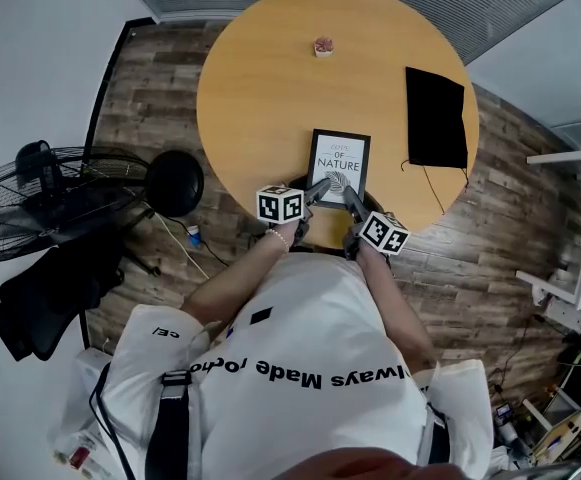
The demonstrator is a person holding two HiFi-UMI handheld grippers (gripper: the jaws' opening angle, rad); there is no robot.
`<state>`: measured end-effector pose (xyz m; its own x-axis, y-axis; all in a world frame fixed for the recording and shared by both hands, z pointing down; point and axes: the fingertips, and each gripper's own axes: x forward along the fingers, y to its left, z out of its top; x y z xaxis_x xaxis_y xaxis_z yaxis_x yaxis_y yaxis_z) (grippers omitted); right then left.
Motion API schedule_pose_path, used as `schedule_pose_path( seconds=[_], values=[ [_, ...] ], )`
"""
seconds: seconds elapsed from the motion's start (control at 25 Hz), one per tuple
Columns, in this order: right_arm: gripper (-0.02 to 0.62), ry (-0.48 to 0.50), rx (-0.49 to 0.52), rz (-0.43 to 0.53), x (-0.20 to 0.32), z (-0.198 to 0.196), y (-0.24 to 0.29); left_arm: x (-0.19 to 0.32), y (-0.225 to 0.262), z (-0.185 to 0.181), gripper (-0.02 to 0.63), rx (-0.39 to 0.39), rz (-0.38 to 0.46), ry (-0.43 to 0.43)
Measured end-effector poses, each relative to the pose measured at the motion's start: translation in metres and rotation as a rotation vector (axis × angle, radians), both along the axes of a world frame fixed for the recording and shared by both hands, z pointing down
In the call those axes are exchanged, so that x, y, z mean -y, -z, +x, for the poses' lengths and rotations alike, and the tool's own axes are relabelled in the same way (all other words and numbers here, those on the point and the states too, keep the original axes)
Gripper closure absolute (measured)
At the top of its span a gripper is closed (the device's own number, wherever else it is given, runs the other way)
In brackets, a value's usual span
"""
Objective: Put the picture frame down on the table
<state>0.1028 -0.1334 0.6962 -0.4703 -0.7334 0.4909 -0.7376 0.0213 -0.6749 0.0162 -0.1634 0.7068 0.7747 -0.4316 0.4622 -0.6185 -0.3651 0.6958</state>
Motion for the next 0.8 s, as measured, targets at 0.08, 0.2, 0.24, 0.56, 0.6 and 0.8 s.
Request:
schedule_pose_path(
  seconds=[0.08, 0.2, 0.24, 0.56, 0.6, 0.8],
  values=[
    [0.442, -0.002, 0.002, -0.006, 0.001, 0.001, -0.004, 0.001, -0.004, 0.001, 0.397, 0.004, -0.006, -0.001],
    [0.442, -0.002, -0.002, -0.016, 0.003, 0.003, -0.01, 0.003, -0.009, 0.003, 0.396, 0.013, -0.017, -0.002],
    [0.442, -0.002, -0.004, -0.019, 0.004, 0.004, -0.011, 0.003, -0.011, 0.003, 0.394, 0.016, -0.019, -0.002],
    [0.44, -0.005, -0.011, -0.052, 0.01, 0.004, -0.027, 0.01, -0.027, 0.003, 0.391, 0.043, -0.034, -0.012],
    [0.44, -0.005, -0.011, -0.056, 0.01, 0.004, -0.028, 0.01, -0.028, 0.003, 0.39, 0.045, -0.037, -0.013],
    [0.439, -0.006, -0.02, -0.072, 0.015, 0.004, -0.038, 0.015, -0.037, 0.002, 0.388, 0.063, -0.046, -0.018]
  ],
)
